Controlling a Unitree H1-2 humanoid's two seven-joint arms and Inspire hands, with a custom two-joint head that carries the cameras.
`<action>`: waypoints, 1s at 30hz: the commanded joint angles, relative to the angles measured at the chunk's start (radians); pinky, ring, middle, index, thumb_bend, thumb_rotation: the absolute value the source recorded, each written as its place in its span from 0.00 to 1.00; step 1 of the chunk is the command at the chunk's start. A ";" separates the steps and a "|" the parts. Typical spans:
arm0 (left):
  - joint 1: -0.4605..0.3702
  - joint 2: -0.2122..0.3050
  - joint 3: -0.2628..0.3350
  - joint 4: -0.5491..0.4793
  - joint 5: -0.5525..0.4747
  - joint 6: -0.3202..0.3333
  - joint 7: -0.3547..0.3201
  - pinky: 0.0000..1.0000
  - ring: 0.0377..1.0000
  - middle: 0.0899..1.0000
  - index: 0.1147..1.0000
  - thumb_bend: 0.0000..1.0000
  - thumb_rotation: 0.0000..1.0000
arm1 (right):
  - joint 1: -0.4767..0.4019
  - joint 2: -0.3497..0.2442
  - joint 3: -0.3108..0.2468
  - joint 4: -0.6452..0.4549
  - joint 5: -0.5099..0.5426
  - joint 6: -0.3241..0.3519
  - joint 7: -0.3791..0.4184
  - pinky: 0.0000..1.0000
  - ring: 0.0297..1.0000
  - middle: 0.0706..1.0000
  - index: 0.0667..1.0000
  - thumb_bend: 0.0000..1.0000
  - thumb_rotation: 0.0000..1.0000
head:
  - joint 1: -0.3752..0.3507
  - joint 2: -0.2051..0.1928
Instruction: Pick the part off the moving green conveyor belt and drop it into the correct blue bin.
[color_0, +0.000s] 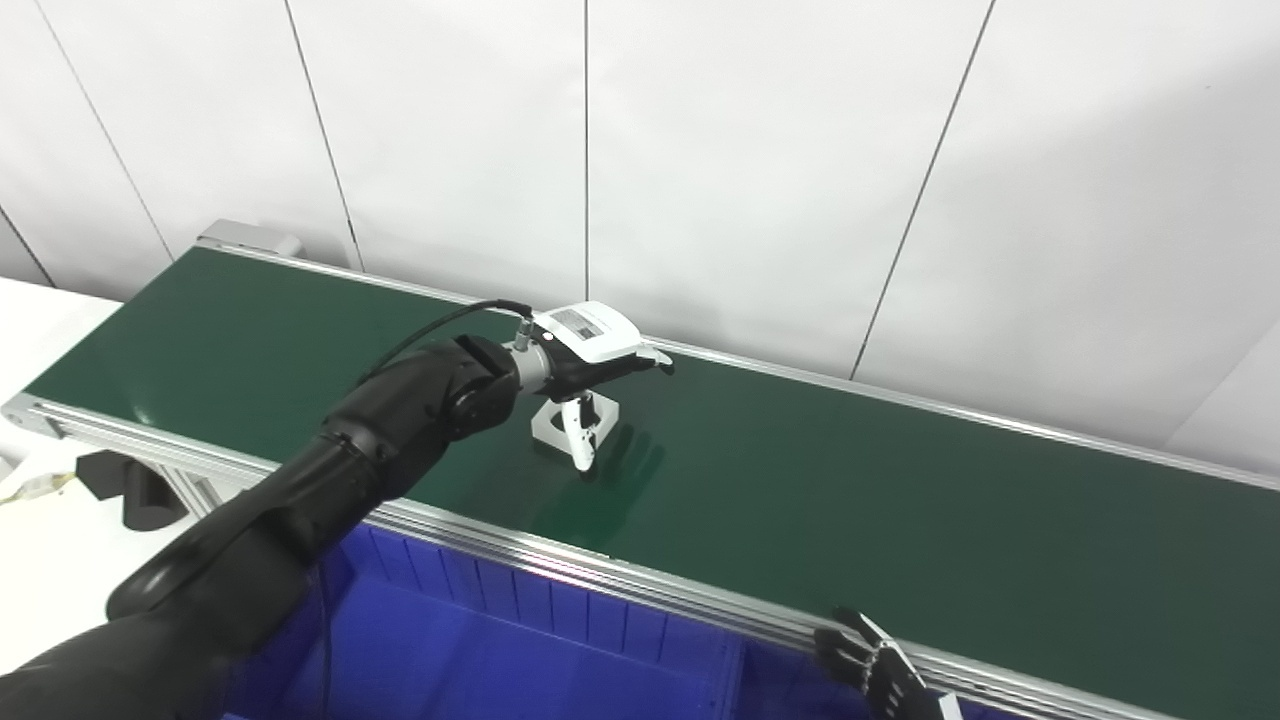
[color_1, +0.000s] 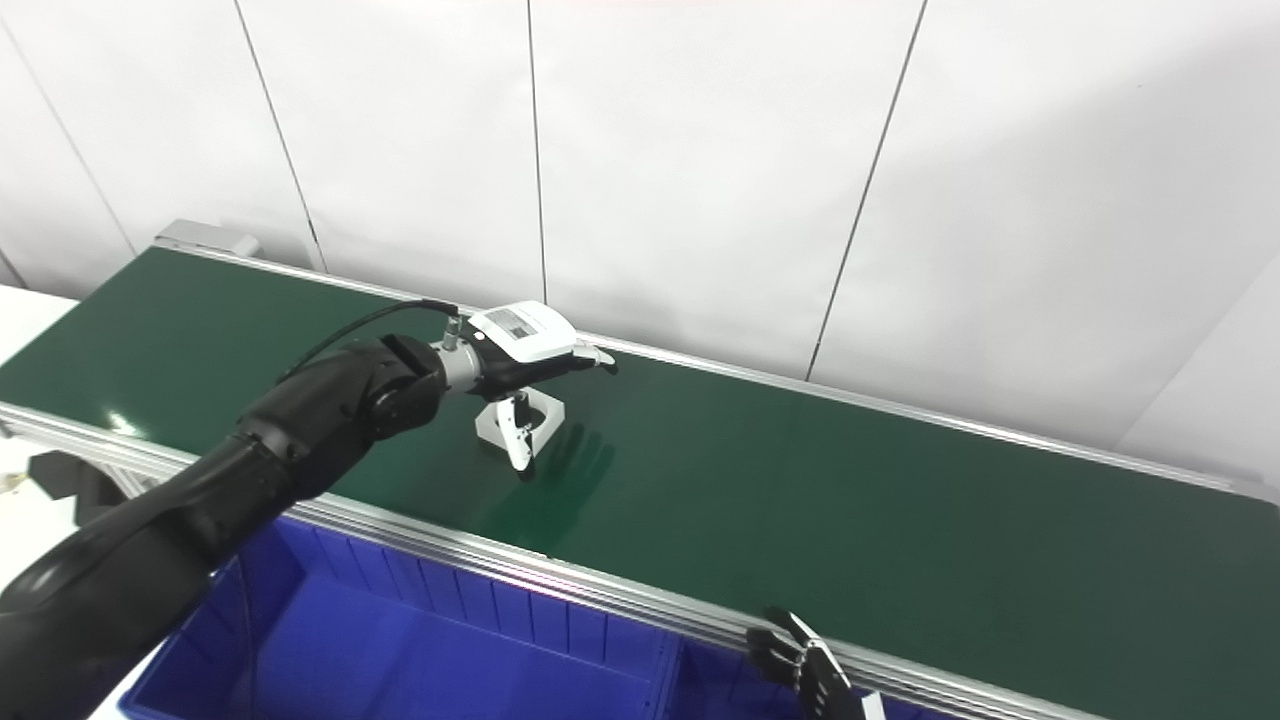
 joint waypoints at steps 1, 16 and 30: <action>-0.067 0.000 0.005 0.003 -0.014 0.024 0.020 0.82 0.90 0.92 0.92 1.00 0.33 | -0.001 0.013 0.017 -0.006 -0.016 -0.001 0.015 0.72 0.80 0.91 0.81 1.00 0.28 | -0.003 0.002; -0.101 -0.081 -0.054 0.048 0.006 0.033 0.079 0.80 0.87 0.90 0.91 1.00 0.30 | 0.009 0.027 0.032 -0.019 -0.022 -0.001 0.007 0.73 0.81 0.90 0.81 1.00 0.28 | -0.051 0.011; -0.149 -0.120 -0.121 0.200 0.032 0.050 0.136 0.78 0.86 0.89 0.89 1.00 0.23 | 0.027 0.035 0.042 -0.048 -0.026 -0.001 -0.012 0.74 0.81 0.90 0.82 0.99 0.27 | -0.077 0.024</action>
